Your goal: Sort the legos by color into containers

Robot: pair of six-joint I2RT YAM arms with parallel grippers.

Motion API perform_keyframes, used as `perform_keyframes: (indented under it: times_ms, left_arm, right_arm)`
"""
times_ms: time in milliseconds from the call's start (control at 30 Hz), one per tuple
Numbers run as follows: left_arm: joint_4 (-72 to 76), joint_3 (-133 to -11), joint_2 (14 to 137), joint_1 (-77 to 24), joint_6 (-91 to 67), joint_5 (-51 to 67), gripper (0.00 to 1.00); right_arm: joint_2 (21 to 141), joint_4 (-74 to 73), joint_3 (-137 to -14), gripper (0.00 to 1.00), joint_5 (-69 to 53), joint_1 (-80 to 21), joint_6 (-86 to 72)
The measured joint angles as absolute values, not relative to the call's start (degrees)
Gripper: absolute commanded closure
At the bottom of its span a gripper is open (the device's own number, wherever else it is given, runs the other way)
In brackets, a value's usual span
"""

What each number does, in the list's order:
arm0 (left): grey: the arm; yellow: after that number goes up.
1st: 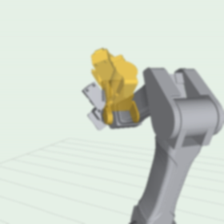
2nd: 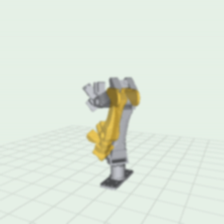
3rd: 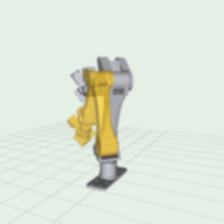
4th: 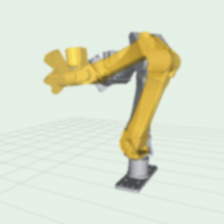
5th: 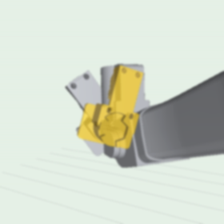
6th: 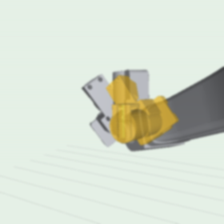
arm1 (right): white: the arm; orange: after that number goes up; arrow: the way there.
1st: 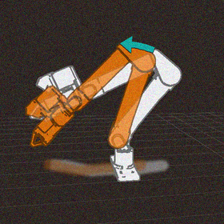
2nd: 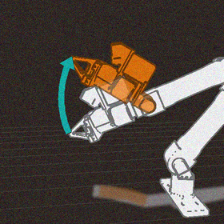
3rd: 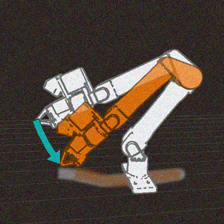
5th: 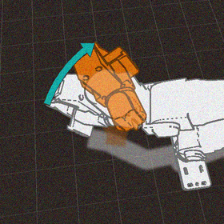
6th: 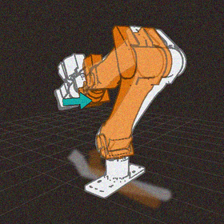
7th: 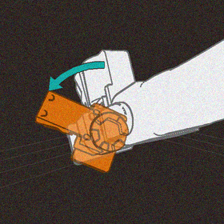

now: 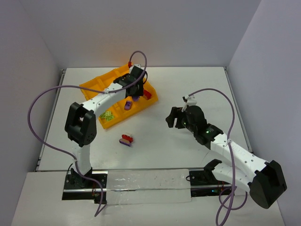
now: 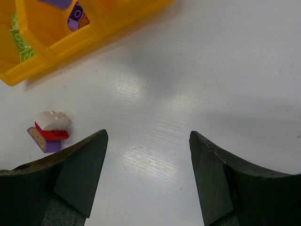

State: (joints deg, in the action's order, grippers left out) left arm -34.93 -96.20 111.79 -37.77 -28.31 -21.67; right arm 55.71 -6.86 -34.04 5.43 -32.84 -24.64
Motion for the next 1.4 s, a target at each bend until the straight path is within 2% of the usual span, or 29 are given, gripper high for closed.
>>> perform_keyframes:
  times_ms: [233, 333, 433, 467, 533, 667, 700, 833, 1067, 1400]
  left_arm:
    - [-36.6, -101.6, 117.7, -32.4, -28.3, -24.5, 0.78]
    - [-36.8, -101.6, 118.4, -31.5, -28.8, -24.8, 0.74]
    - [-36.6, -101.4, 118.4, -30.3, -29.9, -25.3, 0.65]
    - [-36.4, -101.0, 118.4, -29.8, -30.2, -25.5, 0.61]
    - [-36.0, -100.0, 118.4, -29.0, -30.9, -25.9, 0.44]
    - [-36.0, -97.5, 118.4, -28.4, -31.4, -26.6, 0.17]
    - [-36.1, -97.1, 118.4, -28.3, -31.5, -26.6, 0.15]
    - [-36.2, -97.0, 118.4, -28.4, -31.7, -26.8, 0.15]
    - [-34.7, -89.7, 110.7, -30.2, -31.2, -25.5, 0.25]
    - [-31.8, -69.6, 91.5, -44.0, -35.2, -25.9, 0.34]
  right_arm:
    - [54.6, -7.6, -34.0, 0.23, 6.6, -32.8, -24.6]
    - [54.7, -7.8, -34.0, 0.23, 6.8, -32.8, -24.5]
    - [55.0, -7.8, -34.0, 0.23, 6.9, -32.8, -24.4]
    - [55.2, -7.8, -34.0, 0.23, 6.9, -32.8, -24.4]
    - [55.6, -7.8, -34.0, 0.23, 6.8, -32.8, -24.4]
    - [56.1, -7.8, -34.0, 0.23, 6.7, -32.8, -24.4]
    - [56.1, -7.8, -34.0, 0.23, 6.7, -32.8, -24.4]
    - [56.1, -7.8, -34.0, 0.23, 6.7, -32.8, -24.4]
    - [56.1, -7.8, -34.0, 0.23, 6.6, -32.8, -24.6]
    - [56.5, -7.7, -34.0, 0.23, 5.2, -32.8, -24.7]
